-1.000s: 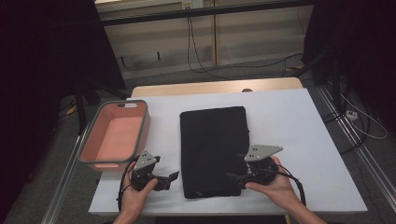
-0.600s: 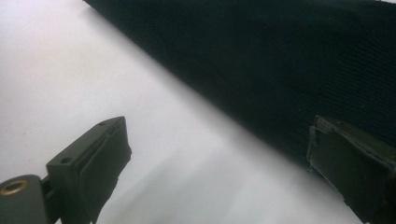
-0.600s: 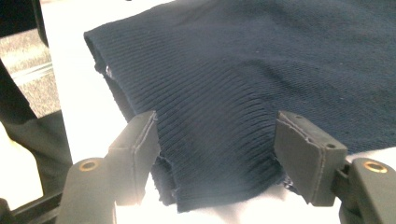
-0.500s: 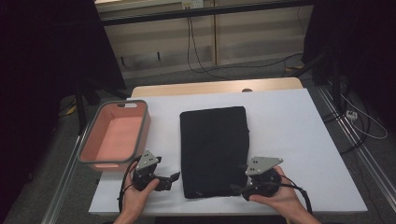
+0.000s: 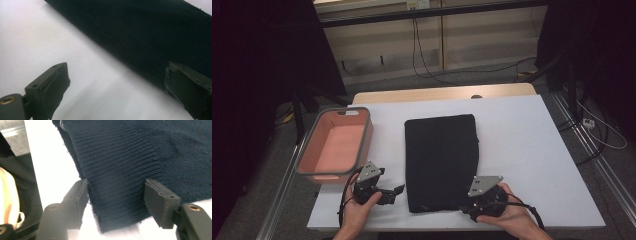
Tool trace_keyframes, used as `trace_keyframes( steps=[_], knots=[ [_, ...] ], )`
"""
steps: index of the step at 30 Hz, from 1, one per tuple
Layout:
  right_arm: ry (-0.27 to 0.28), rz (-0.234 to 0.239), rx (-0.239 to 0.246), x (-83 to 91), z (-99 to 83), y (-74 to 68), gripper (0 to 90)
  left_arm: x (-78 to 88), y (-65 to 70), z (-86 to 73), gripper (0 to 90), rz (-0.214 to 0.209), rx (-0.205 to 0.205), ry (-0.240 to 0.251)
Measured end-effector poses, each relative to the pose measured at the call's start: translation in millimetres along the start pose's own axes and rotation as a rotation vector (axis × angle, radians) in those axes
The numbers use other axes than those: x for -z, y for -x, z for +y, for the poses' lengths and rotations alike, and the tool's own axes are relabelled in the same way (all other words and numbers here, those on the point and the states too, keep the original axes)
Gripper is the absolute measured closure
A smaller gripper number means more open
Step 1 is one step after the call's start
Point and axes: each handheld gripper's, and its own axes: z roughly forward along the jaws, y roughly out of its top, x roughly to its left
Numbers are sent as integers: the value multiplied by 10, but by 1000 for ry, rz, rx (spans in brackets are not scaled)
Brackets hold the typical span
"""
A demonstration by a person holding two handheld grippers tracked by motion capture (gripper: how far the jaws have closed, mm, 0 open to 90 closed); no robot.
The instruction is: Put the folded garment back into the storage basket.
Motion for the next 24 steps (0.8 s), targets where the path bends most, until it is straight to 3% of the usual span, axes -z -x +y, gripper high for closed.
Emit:
trace_keyframes(
  steps=[6, 14, 16, 24],
  knots=[
    [-20, 15, 23, 7, -6, -29, 442, -7, 3, -1, 61, -3, 3, 1],
    [6, 4, 35, 57, -1, -47, 512, 1, 1, -3, 61, 3, -1, 2],
    [16, 23, 41, 94, 18, -61, 553, 3, 0, -3, 61, 4, 3, -2],
    [-27, 37, 49, -40, 21, -82, 440, -19, 10, -3, 61, 0, -3, -9]
  ],
)
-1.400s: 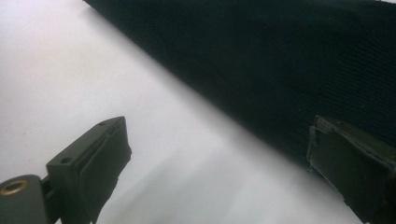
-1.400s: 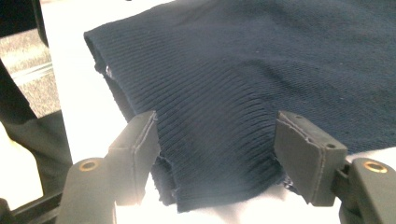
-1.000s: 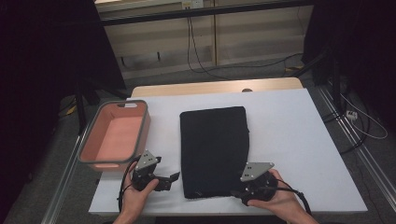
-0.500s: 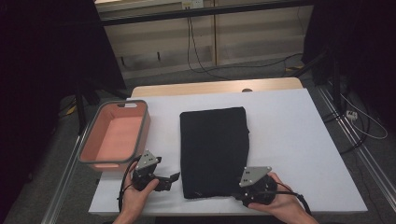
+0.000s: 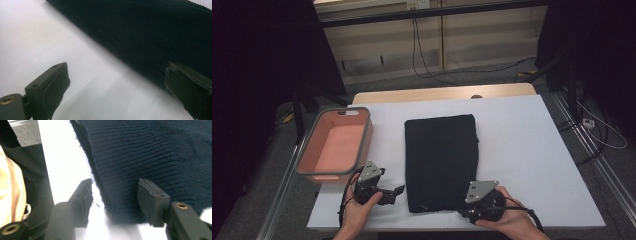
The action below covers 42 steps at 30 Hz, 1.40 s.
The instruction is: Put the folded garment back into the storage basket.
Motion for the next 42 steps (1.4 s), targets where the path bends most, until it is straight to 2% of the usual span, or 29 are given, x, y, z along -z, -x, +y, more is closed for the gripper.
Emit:
trace_keyframes(
  steps=[5, 8, 9, 12, 16, 18, 19, 23, 25, 27, 31, 32, 34, 39, 42],
  knots=[
    [-6, -23, 11, -48, 10, -36, 400, 4, -6, 1, 61, 3, -1, 2],
    [8, 1, 5, -55, -12, 2, 412, 4, 5, 1, 61, 3, 0, 3],
    [8, 1, 16, -58, -12, 6, 421, 7, 8, 1, 62, 7, -2, 8],
    [-11, -10, 28, -57, 13, 24, 500, 12, 5, 2, 66, 9, 3, 13],
    [-8, -12, 49, -52, 10, 70, 628, 13, 5, 1, 66, 11, 3, 13],
    [-6, -29, 70, -51, 6, 90, 733, 13, 6, 1, 66, 10, 1, 11],
    [-7, -43, 77, -51, 5, 92, 754, 13, 7, 0, 66, 11, -1, 11],
    [-5, -60, 98, -56, 7, 75, 754, 6, 3, 1, 66, 8, -1, 9],
    [12, -56, 111, -55, -16, 84, 753, -3, -2, 4, 66, 10, -5, 3],
    [29, -45, 84, -53, -36, 98, 756, -7, 4, 6, 66, 10, -7, 4],
    [22, -52, 77, -57, -17, 93, 788, 1, 8, 5, 66, 5, -7, 7],
    [22, -43, 70, -54, -16, 109, 796, 6, 10, 4, 66, 5, -2, 10],
    [27, -20, 27, -45, -16, 145, 809, 18, 7, 3, 66, 6, -3, 12],
    [41, 43, -24, -11, -30, 203, 822, 8, 12, 2, 66, -8, 5, 13],
    [58, 76, -60, 35, -37, 195, 826, -14, 46, 6, 71, -17, -15, 4]
  ],
)
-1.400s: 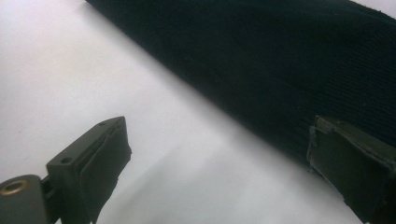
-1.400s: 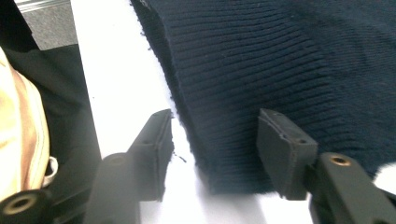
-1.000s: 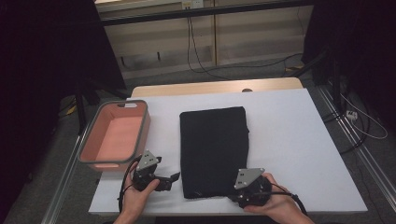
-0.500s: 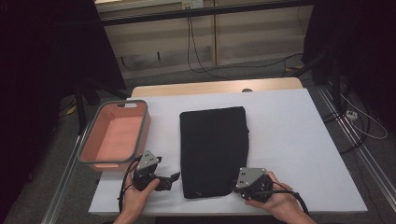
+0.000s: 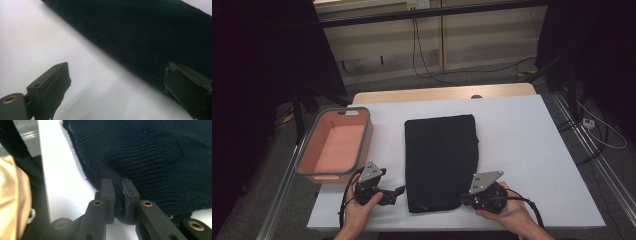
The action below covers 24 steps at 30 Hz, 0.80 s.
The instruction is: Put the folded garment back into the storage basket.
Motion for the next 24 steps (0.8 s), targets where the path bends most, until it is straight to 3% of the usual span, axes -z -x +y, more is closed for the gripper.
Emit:
trace_keyframes(
  steps=[13, 20, 22, 24],
  knots=[
    [5, 73, -3, 103, -21, -174, 828, 0, 5, 7, 69, 8, -2, 2],
    [14, 57, 14, 71, -43, -198, 827, -50, -17, 61, 63, 49, 0, 36],
    [12, 57, 16, 62, -41, -193, 827, -90, -39, 122, 58, 53, 40, 52],
    [8, 59, 16, 48, -40, -185, 827, -148, -50, 204, 63, 60, 50, 45]
  ],
)
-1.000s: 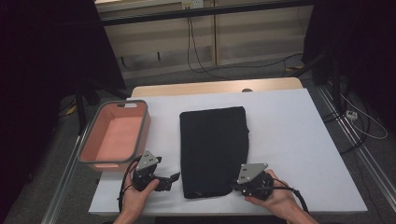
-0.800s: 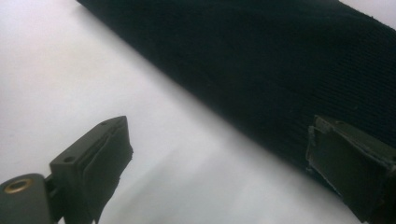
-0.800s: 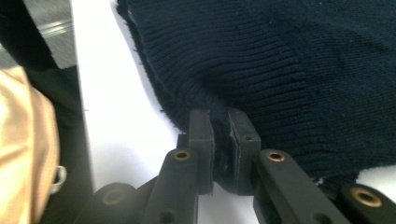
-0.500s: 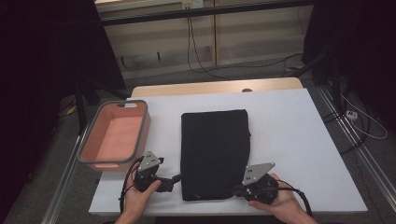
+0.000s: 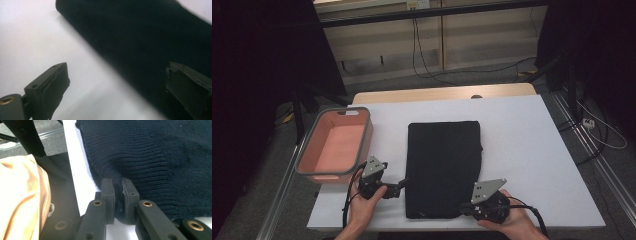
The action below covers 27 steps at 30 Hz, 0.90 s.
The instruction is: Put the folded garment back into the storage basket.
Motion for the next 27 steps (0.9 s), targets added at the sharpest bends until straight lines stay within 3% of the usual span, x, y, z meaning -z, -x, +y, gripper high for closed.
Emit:
trace_keyframes(
  steps=[3, 7, 14, 17, 22, 25, 27],
  knots=[
    [-4, -4, 2, -13, 4, 2, 826, -139, -44, 121, 78, -31, 50, -21],
    [-6, -4, 7, -14, 2, 5, 826, -285, -110, 287, 86, -23, 74, -24],
    [-4, -9, 21, -33, -2, 1, 824, -463, -250, 502, 85, 7, 69, -12],
    [-4, -9, 19, -36, -2, 3, 824, -510, -285, 593, 96, -9, 62, -14],
    [-6, -5, 19, -43, -2, 14, 824, -630, -317, 730, 99, 27, 33, -14],
    [-7, -6, 20, -42, -2, 13, 823, -724, -357, 787, 126, 78, 25, -36],
    [-8, -5, 23, -42, 0, 14, 823, -785, -395, 813, 130, 91, 43, -55]
  ],
)
